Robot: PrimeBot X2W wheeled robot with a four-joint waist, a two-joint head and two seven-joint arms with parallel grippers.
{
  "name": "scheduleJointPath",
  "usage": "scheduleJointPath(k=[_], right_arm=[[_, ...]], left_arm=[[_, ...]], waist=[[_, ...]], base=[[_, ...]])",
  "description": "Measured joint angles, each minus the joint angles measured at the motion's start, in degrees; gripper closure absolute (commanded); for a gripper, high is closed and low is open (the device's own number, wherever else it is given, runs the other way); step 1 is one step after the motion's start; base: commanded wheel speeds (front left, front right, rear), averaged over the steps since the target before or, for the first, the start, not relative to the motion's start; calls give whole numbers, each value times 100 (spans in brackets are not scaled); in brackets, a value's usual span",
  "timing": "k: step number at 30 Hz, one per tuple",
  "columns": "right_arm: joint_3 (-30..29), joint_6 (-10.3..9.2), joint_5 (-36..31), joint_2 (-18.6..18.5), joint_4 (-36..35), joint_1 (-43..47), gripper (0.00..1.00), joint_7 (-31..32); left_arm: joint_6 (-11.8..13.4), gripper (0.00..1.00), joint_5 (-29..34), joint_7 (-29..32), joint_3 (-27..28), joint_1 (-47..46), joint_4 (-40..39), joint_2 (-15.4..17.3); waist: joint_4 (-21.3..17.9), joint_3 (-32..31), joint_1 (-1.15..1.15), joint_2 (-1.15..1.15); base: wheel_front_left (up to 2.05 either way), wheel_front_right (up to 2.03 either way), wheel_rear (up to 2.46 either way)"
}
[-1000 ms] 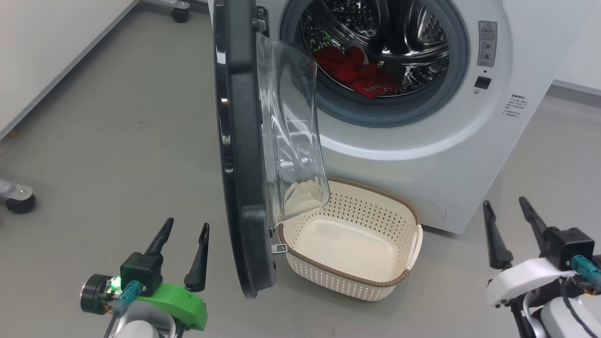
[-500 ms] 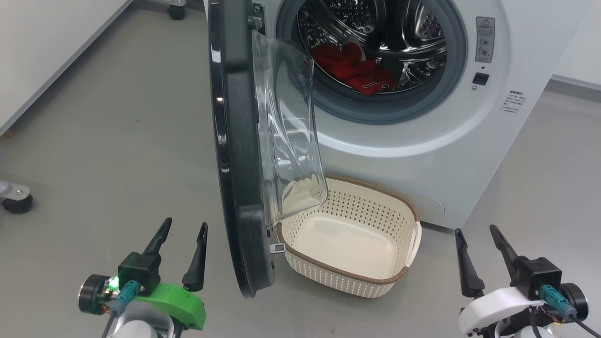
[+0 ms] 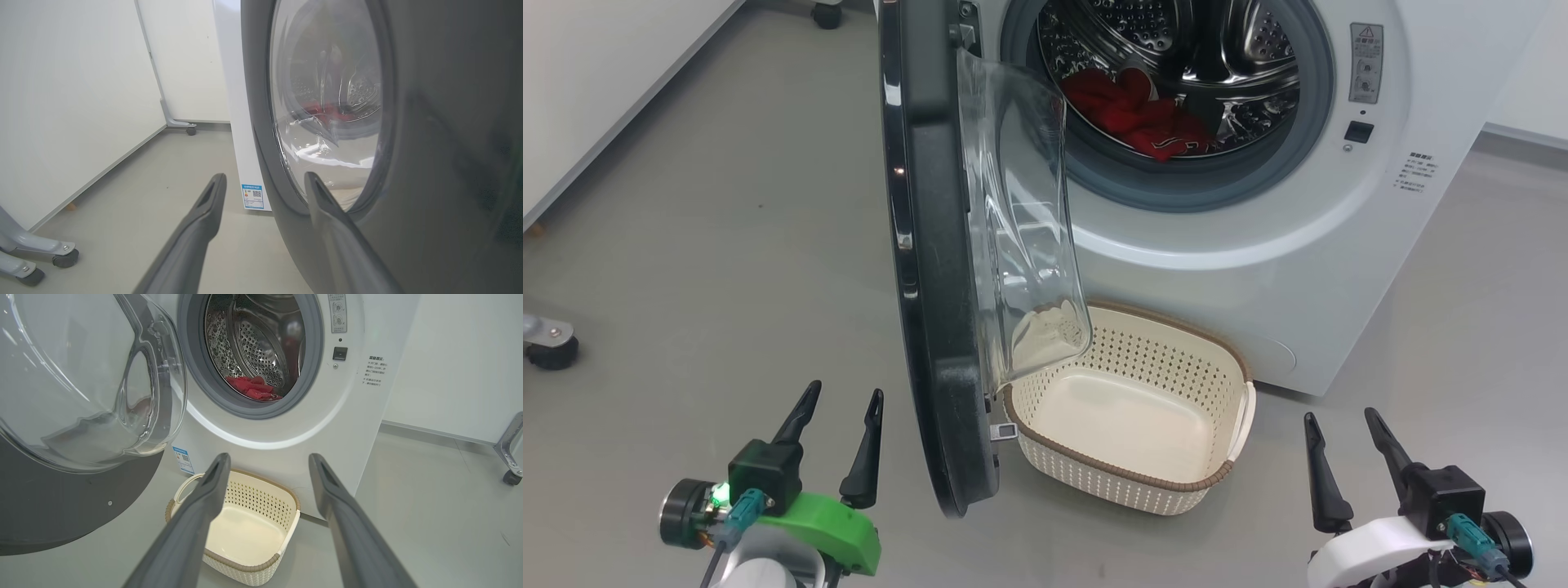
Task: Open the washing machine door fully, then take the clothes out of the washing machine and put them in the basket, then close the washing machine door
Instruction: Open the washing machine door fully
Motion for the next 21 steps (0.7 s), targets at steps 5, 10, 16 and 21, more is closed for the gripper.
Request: scheduleJointPath(k=[5, 10, 16, 21], right_arm=[[-60, -1, -96, 40, -4, 17, 0, 0], [-107, -1, -116, 79, -9, 40, 0, 0], [-156, -1, -200, 144, -10, 119, 0, 0], [-174, -1, -252, 186, -13, 129, 0, 0]], left_arm=[[0, 0, 0, 0, 7, 0, 27, 0], [1, 0, 0, 0, 18, -1, 52, 0], [1, 8, 0, 0, 31, -1, 79, 0], [3, 100, 1, 0, 45, -1, 122, 0]], waist=[[5, -11, 0, 0], [8, -18, 0, 0], [8, -33, 0, 0], [8, -43, 0, 0]], base=[[0, 0, 0], [0, 0, 0], [0, 0, 0], [0, 0, 0]])
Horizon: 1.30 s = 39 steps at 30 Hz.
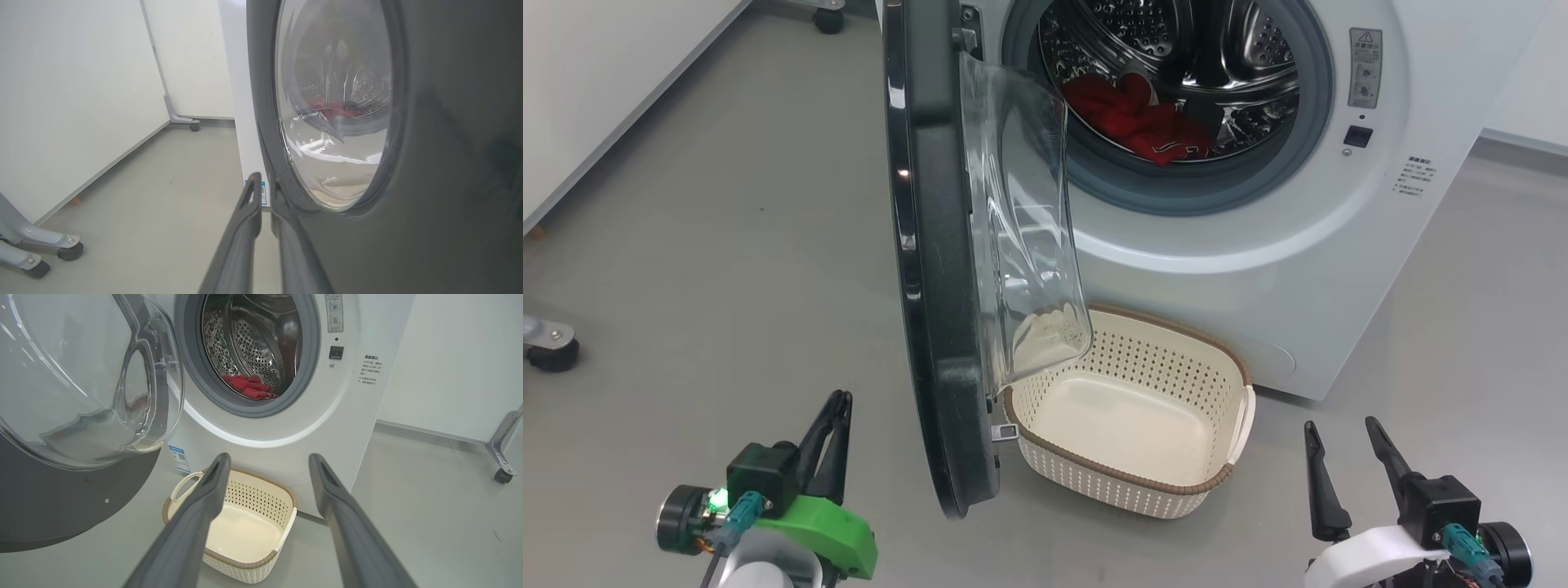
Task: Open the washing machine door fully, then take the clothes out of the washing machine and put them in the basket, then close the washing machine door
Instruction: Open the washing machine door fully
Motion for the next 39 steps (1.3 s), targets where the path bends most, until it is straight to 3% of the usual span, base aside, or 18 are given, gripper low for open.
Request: scheduleJointPath(k=[17, 24, 29, 34, 39], right_arm=[[-157, 7, -81, 55, 0, 102, 0, 0], [-174, 59, -125, 103, -12, 119, 0, 0], [-200, 65, -174, 119, -42, 120, 0, 0], [-226, 75, -198, 152, -47, 122, 0, 0], [-235, 115, -200, 181, -45, 126, 0, 0]], left_arm=[[81, 100, 96, 0, 215, -82, -219, 0], [238, 100, 205, 0, 499, -530, -1126, 74], [277, 100, 324, -31, 541, -1033, -2308, 58], [151, 100, 369, -34, 159, -1271, -3122, 51], [-91, 100, 292, -35, -668, -1272, -3575, 44]], waist=[[40, -30, 0, 0], [82, -59, 0, 0], [109, -50, 0, 0], [128, -56, 0, 0], [141, -86, 0, 0]], base=[[0, 0, 0], [0, 0, 0], [0, 0, 0], [0, 0, 0], [0, 0, 0]])
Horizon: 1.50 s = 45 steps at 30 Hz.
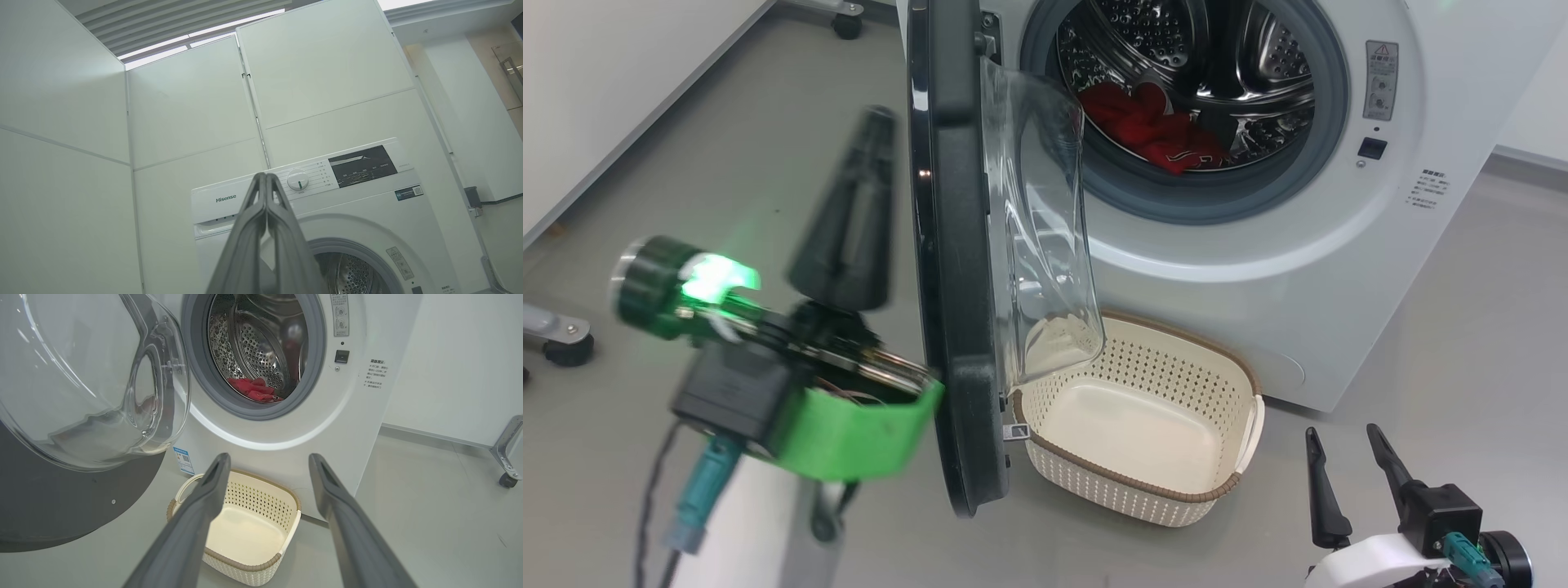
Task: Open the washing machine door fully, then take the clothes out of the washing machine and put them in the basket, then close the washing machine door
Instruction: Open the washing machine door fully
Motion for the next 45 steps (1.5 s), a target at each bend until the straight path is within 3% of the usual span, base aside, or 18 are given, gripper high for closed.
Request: scheduleJointPath(k=[9, 19, 33, 45], right_arm=[[10, 49, -93, 44, 15, 76, 0, 0], [10, 96, -124, 88, 22, 88, 0, 0], [-48, 146, -254, 92, 19, 76, 0, 0], [-126, 146, -352, 92, -20, 36, 0, 0]], left_arm=[[-96, 100, -775, 298, -1757, 482, -389, 10], [-96, 100, -1405, 1044, -2469, 1168, -201, 42], [-76, 100, -1157, 1230, -2275, 1288, 238, 334], [283, 100, -1001, 1279, -1879, 1288, 804, 420]], waist=[[0, -38, 0, 0], [-11, 22, 0, 0], [-18, 221, 0, 0], [-76, 287, 0, 0]], base=[[0, 0, 0], [0, 0, 0], [0, 0, 0], [0, 0, 0]])
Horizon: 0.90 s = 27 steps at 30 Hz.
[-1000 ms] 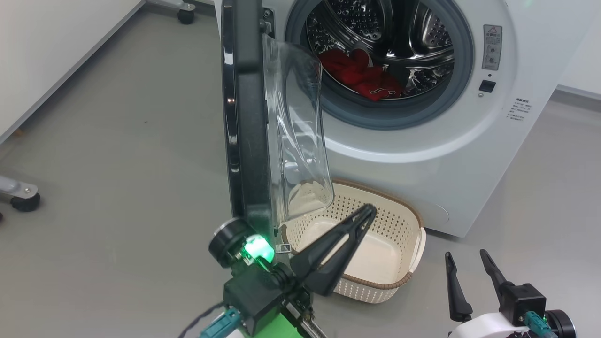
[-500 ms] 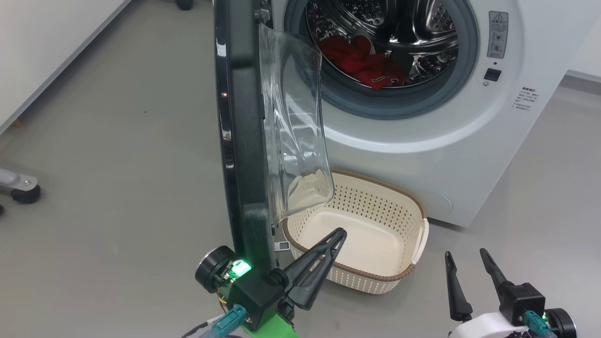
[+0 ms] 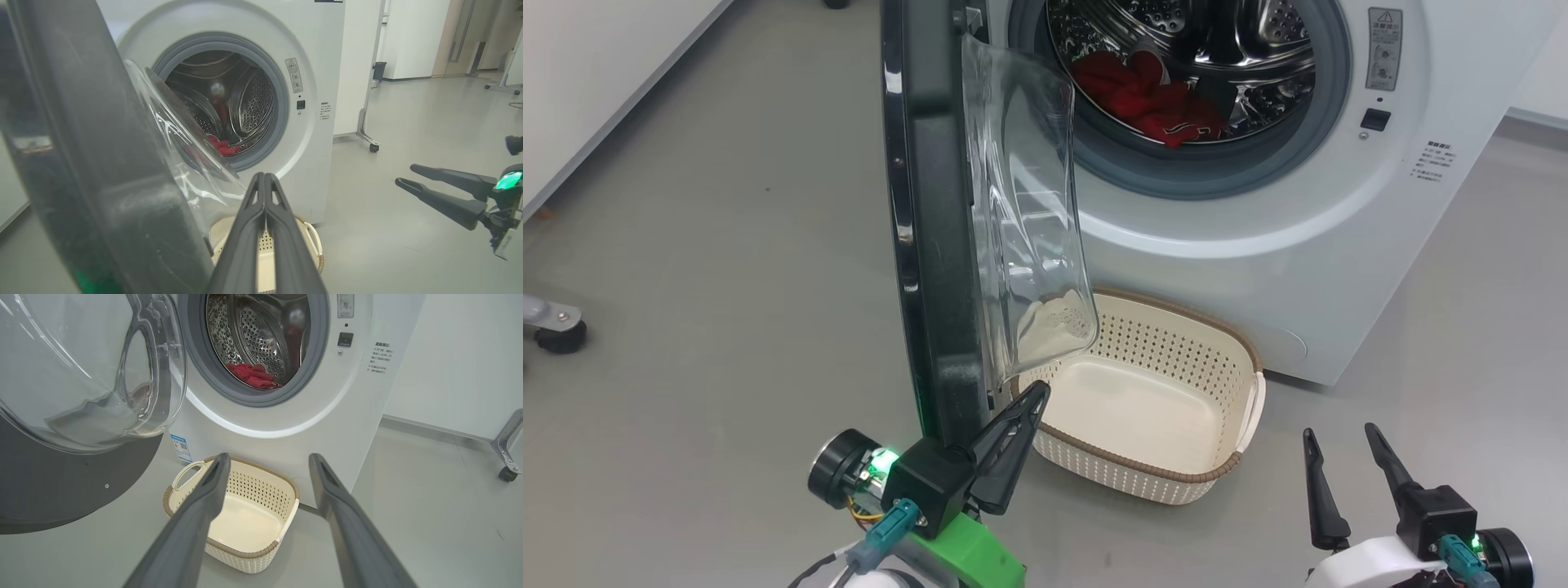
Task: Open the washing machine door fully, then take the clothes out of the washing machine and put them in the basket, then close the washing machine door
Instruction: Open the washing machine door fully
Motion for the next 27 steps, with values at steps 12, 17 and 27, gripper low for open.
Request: scheduleJointPath(k=[12, 17, 27], right_arm=[[-85, 44, -88, 1, -129, -76, 0, 0], [-190, 44, -92, -1, -149, -74, 0, 0], [-211, 46, -144, 4, -211, -73, 0, 0]], left_arm=[[186, 100, -11, -19, 192, 1, 264, -30], [186, 100, -25, -44, 170, 2, 363, -49], [234, 100, -26, -114, 197, 2, 445, -67]], waist=[[-1, 53, 0, 0], [68, 52, 0, 0], [266, 61, 0, 0]], base=[[0, 0, 0], [0, 0, 0], [0, 0, 0]])
